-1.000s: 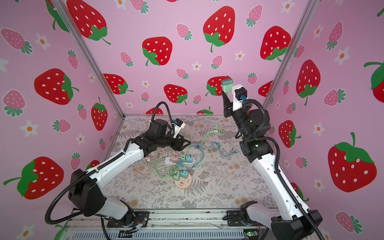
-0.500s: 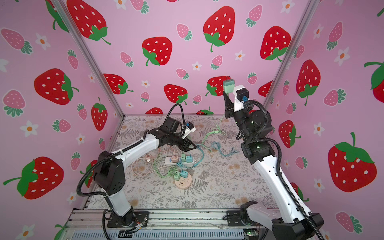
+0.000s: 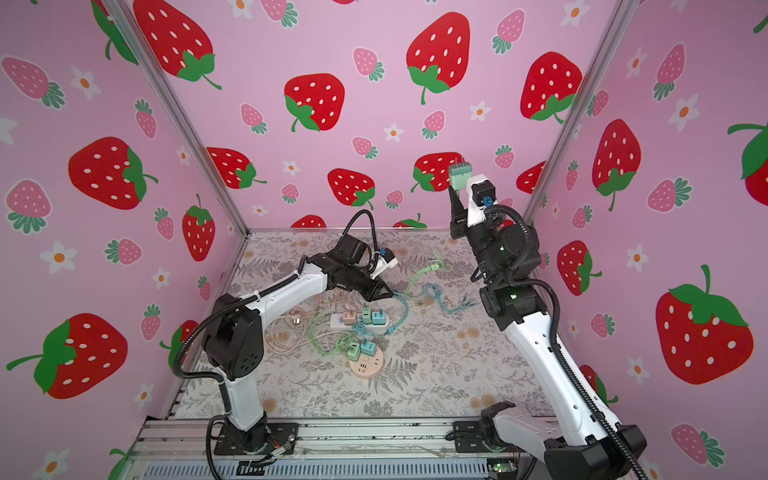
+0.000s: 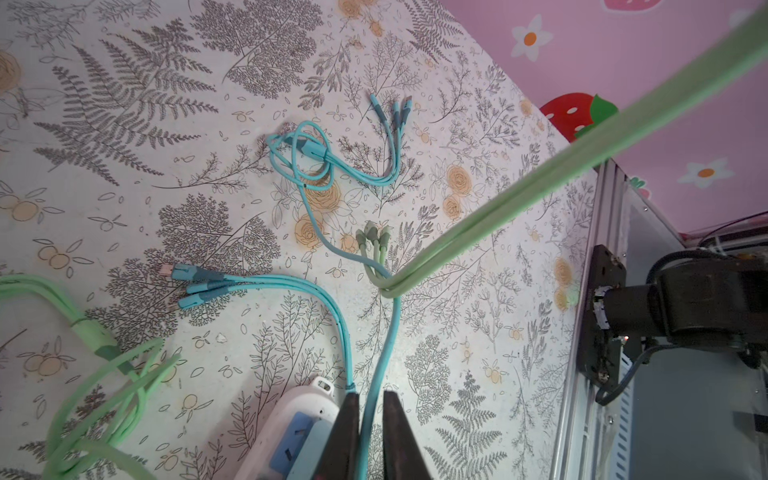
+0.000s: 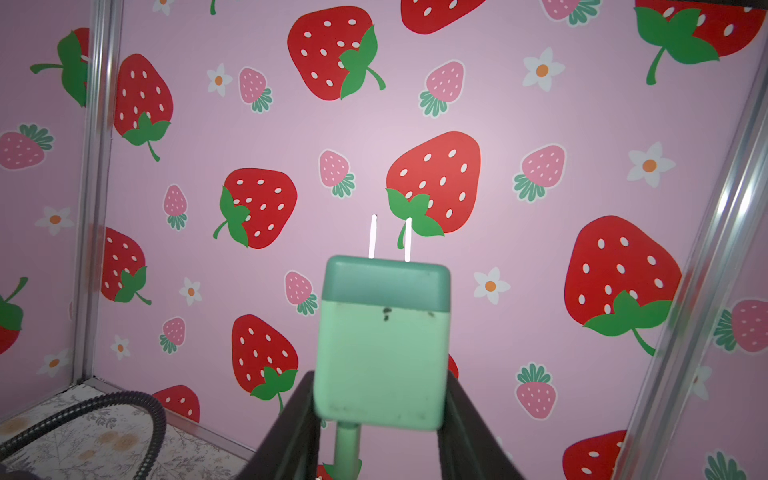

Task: Insert the plug
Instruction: 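Hold the mint-green charger high with the right gripper while the left gripper advances, then bring the mint-green charger toward the left gripper while the left gripper reaches toward it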

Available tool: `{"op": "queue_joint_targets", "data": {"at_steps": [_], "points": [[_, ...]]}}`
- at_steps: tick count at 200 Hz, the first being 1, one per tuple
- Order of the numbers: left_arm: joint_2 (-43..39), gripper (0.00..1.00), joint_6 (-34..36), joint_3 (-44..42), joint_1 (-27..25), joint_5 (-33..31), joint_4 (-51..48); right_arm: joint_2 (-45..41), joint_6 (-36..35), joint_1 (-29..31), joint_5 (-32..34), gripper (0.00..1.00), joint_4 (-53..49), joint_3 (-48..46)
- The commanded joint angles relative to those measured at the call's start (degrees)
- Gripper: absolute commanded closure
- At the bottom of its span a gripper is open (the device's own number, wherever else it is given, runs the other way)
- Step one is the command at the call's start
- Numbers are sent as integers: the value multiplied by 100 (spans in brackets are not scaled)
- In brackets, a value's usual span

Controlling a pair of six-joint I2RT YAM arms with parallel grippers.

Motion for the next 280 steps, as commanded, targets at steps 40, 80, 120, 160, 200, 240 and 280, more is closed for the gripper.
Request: {"op": "queue_joint_targets", "data": {"at_steps": [40,80,120,160,200,240,280], "points": [[-127,100,299,-139,-50,303,-210,187,-651,-18,810,75,1013,431],[-78,100,453,-197,-49,274,-353,138,-1121,-18,1051,75,1114,853],[-17,100,491,-152,-49,94,-400,-116,-1523,-18,1237,76,966,1074],[56,100,130,50,-31,-174,-222,-454,-1189,-14,808,75,309,933],[-87,76,-416,277,-25,-240,23,-690,-380,-17,108,75,-518,332],[-553,48,-859,351,-10,-238,-40,-926,383,-5,-552,75,-990,-604],[-1137,42,-1635,180,158,-261,-93,-1006,763,-9,-1574,76,-1540,-1335]]}}
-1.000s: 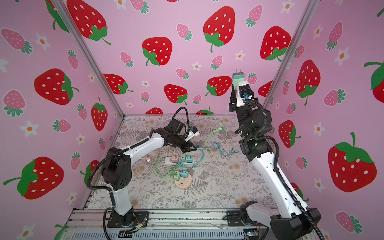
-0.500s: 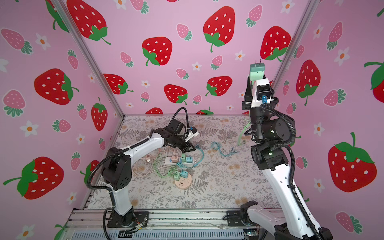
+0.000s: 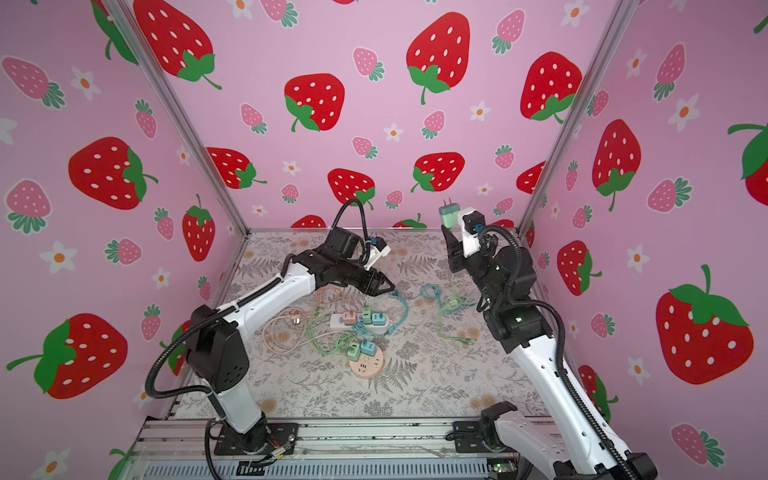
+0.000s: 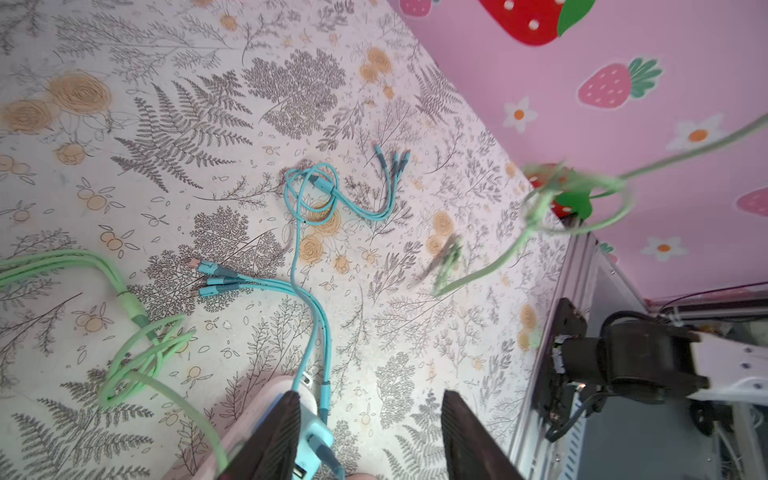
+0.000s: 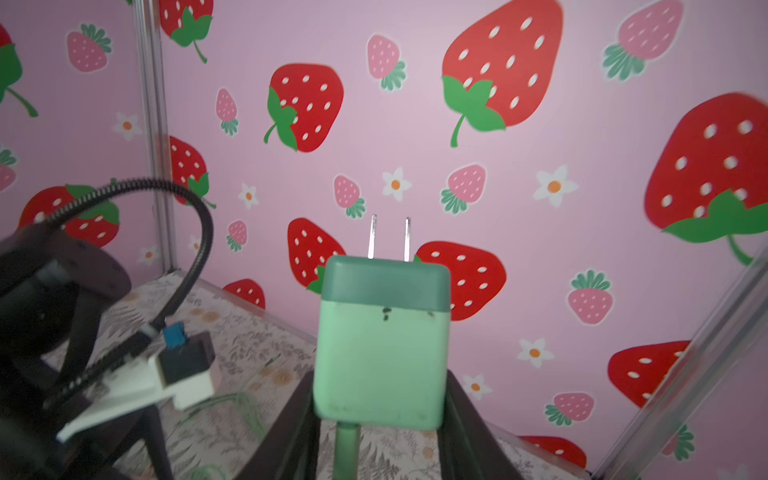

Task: Insert the plug
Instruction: 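Bring the mint-green charger toward the left gripper while the left gripper reaches toward it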

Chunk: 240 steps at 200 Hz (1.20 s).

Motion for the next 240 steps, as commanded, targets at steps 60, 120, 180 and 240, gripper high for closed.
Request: {"op": "queue_joint_targets", "data": {"at_steps": [60,120,180,240], "points": [[-1419,29,-1391,-638,262,563,353,-87,762,49,-2750,76,-440,-1480],[-1498,23,-2155,-986,250,1535,909,181,330,792,-2454,76,-800,-1635],[-1288,28,-2167,-955,202,2055,724,512,-81,1444,-1895,76,-1046,-1242],[-1156,40,-1977,-963,170,2342,361,588,-235,1703,-1531,76,-1080,-1021]]}}
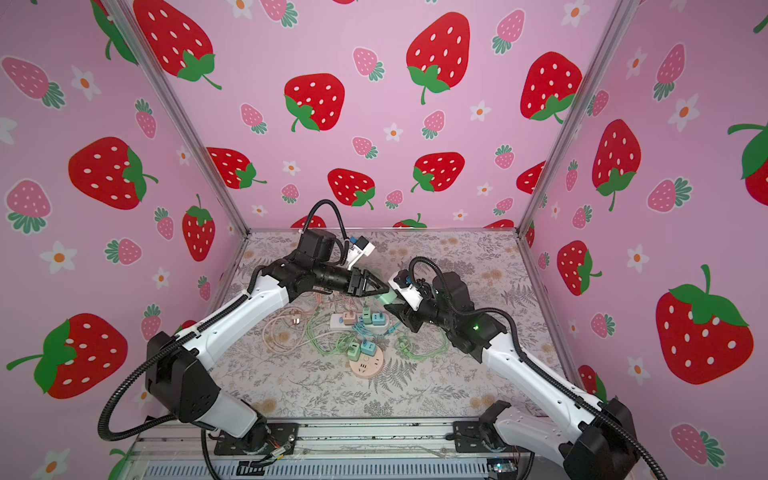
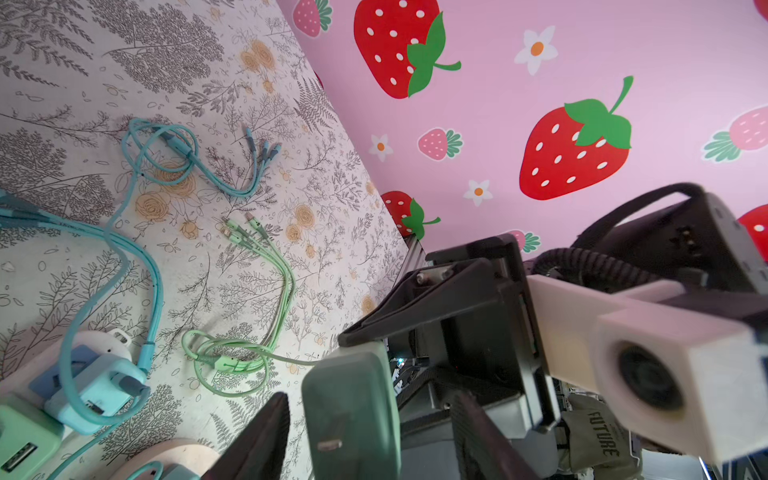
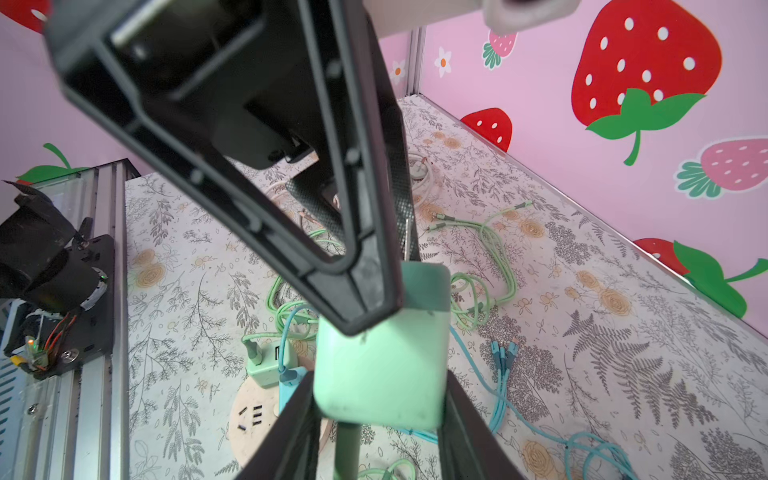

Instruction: Insert the plug

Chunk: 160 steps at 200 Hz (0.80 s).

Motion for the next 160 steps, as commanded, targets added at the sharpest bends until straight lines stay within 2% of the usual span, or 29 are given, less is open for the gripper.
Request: {"op": "queue_joint_targets", "data": {"at_steps": [1,69,83,99,114,133,139,160], "points": [[67,40,107,3,-37,358,-180,10,-196,73,206,76,-50,230],[112,68,210,98,-72,386,-357,82,-282,131,348,73,-67,260],[134,75,183,105,-69,358,-324,78,-276,134,364,67,-104,234],[150,80,158,106,-64,324,-241,48,-111,137,434,51,-179,225],[167,87,169,92,-49,284,-130,-50,187,112,575,42,-278,256],[168,93,241,70,-11,178,60,-349,678,-53,458,36,-187,197],[169,99,260,49,7,130,155,-461,872,-136,377,35,-121,161],[128,100,88,-87,74,31,726,-816,1549,-445,-256,34,187,33]]}}
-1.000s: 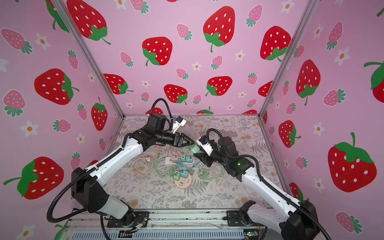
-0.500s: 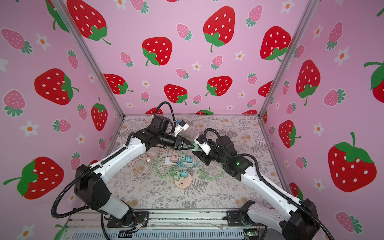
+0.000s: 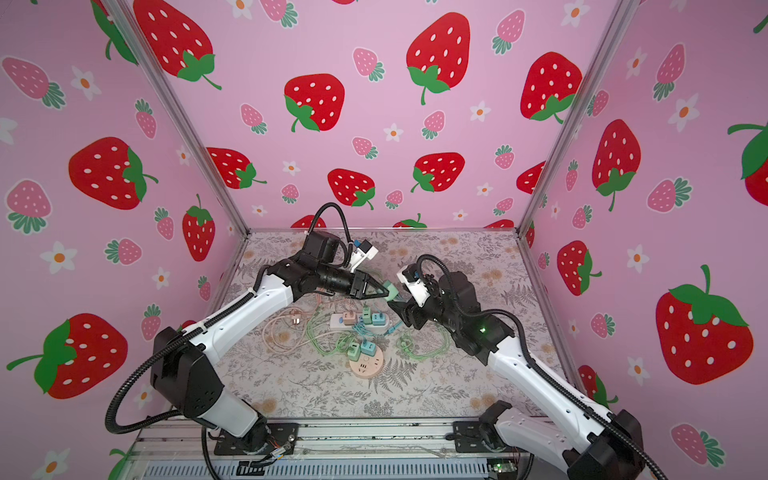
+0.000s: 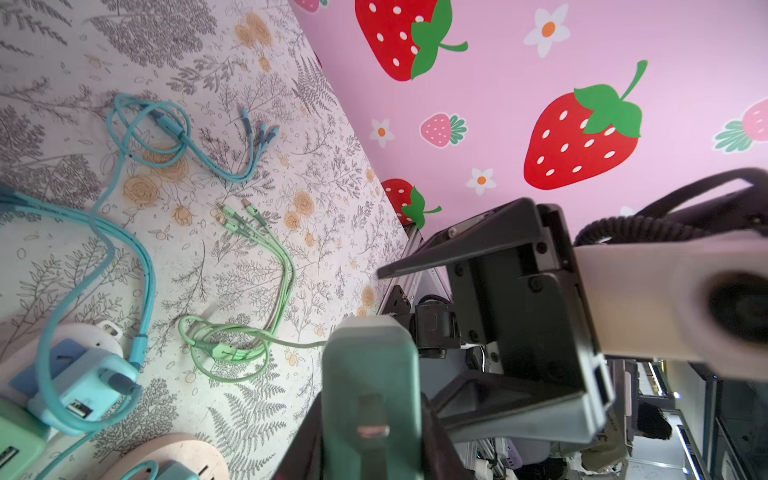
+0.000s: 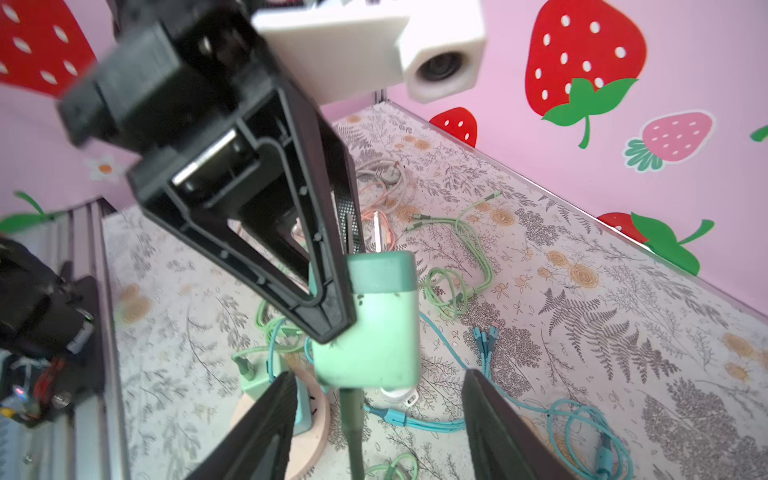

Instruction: Insert the plug

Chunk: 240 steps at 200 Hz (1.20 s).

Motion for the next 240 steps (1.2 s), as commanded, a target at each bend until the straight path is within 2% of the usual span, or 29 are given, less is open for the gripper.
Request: {"op": "queue_joint_targets", "data": {"at_steps": [1,36,61,77,114,140,169,201,240], "points": [[-42,100,-39,-94,76,-60,797,-470,958,-291,-638,34,385,-42],[-295,100,-418,-433,94,-200,2095,-603,2333,-391,-2035,34,1714,-606],[-581,100,-580,-762,96,-390,2914,-611,3235,-391,-2453,31,3144,-1372],[-754,100,-757,-1027,92,-500,3491,-570,3599,-390,-2485,30,3693,-1661],[-952,100,-1240,-1490,91,-430,4485,-222,3900,-427,-2334,28,4066,-1787],[-1066,100,-1436,-1785,76,-352,4816,43,4599,-703,-2368,27,5118,-2006],[-1188,100,-1662,-2154,66,-320,5207,380,4870,-783,-2427,27,5724,-1880],[-1315,100,-1857,-2452,10,-365,5653,727,4916,-795,-2374,28,5751,-1533],[-1427,100,-1927,-2627,-51,-423,5827,972,5244,-821,-2378,28,6441,-1495]]}}
